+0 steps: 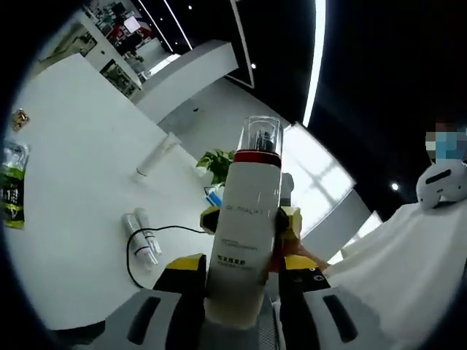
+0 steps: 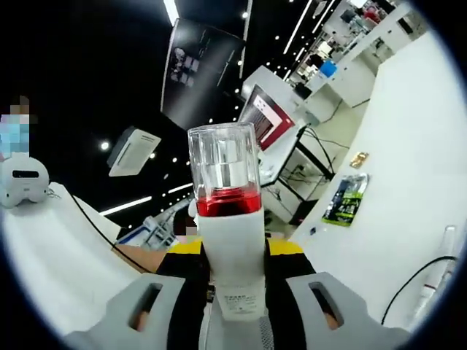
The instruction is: Arrange the skincare products in the storage area until every visible bottle or jar stands upright without overlapping.
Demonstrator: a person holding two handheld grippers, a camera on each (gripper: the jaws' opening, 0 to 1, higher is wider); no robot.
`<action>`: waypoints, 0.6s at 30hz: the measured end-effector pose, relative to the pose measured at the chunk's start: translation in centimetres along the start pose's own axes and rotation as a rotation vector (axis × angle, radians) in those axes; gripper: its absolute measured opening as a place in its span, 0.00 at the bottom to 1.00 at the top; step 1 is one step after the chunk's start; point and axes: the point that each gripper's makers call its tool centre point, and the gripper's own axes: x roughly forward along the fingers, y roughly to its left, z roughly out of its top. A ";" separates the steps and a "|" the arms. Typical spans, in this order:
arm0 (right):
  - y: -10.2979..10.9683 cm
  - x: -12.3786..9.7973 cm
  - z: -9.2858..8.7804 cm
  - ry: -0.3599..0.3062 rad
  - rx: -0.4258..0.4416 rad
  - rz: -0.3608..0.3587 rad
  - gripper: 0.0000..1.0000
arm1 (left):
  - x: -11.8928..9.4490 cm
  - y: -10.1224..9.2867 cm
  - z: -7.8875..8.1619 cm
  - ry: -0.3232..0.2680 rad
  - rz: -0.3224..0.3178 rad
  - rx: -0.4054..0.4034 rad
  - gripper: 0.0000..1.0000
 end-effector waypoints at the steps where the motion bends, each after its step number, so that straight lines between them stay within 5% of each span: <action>1: 0.0 0.1 0.0 -0.006 0.010 0.005 0.27 | -0.1 -0.5 -0.2 0.012 -0.031 -0.018 0.34; 18: 0.0 1.7 -0.9 -0.004 0.005 0.001 0.27 | -0.4 -0.1 -0.6 0.037 -0.039 -0.023 0.35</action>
